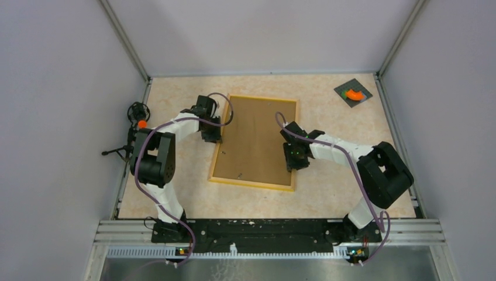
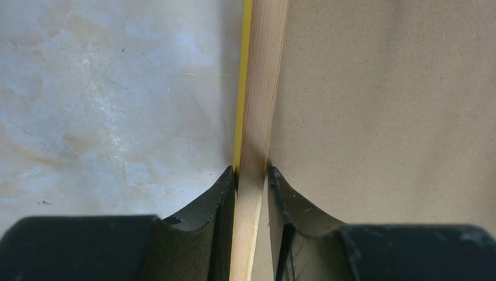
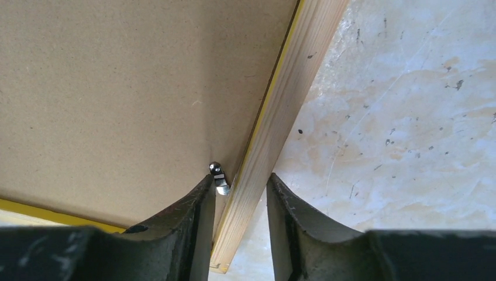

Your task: Put the photo into the frame

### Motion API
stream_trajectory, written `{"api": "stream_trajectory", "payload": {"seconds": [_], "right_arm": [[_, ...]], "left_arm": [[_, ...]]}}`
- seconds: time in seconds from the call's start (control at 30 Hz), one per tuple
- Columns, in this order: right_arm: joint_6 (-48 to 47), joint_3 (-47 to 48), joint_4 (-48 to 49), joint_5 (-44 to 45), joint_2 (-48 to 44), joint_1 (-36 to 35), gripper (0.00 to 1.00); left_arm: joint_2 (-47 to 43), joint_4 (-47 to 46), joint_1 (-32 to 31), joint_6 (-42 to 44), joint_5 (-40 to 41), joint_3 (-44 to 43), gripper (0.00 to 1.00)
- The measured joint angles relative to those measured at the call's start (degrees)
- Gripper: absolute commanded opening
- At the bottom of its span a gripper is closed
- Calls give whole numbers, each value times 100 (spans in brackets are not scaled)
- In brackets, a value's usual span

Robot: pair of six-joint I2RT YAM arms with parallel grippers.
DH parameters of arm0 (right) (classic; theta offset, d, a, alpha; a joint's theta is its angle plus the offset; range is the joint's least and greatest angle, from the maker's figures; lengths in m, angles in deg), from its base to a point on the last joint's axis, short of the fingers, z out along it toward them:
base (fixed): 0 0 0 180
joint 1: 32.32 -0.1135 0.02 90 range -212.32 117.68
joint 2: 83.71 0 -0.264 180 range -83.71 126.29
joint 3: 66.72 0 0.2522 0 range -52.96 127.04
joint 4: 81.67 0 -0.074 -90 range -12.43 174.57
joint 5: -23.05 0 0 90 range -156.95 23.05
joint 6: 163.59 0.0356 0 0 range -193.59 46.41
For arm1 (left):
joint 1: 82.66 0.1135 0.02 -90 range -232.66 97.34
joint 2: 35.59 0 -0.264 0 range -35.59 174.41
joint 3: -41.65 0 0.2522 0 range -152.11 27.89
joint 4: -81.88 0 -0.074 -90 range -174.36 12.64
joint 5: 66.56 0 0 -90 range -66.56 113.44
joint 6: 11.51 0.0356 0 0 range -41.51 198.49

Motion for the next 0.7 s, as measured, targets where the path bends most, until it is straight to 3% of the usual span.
{"api": "stream_trajectory", "payload": {"seconds": [0.2,0.33,0.4,0.5,0.6,0.7], "right_arm": [[-42,31,-120,164,-17,0,17],[-83,33,-116,199,-15,-9,18],[-101,33,-116,199,-15,-9,36],[-168,33,-96,208,-26,-11,69],[-267,20,-94,232,-162,-4,79],[-352,28,4,258,-387,46,80]], "left_arm": [[0,15,-2,13,11,-9,28],[0,17,-2,35,11,-11,27],[-2,17,-2,42,11,-11,26],[-4,17,-4,61,9,-11,23],[-13,24,-28,96,39,-9,14],[-22,33,-101,199,162,-11,7]]}}
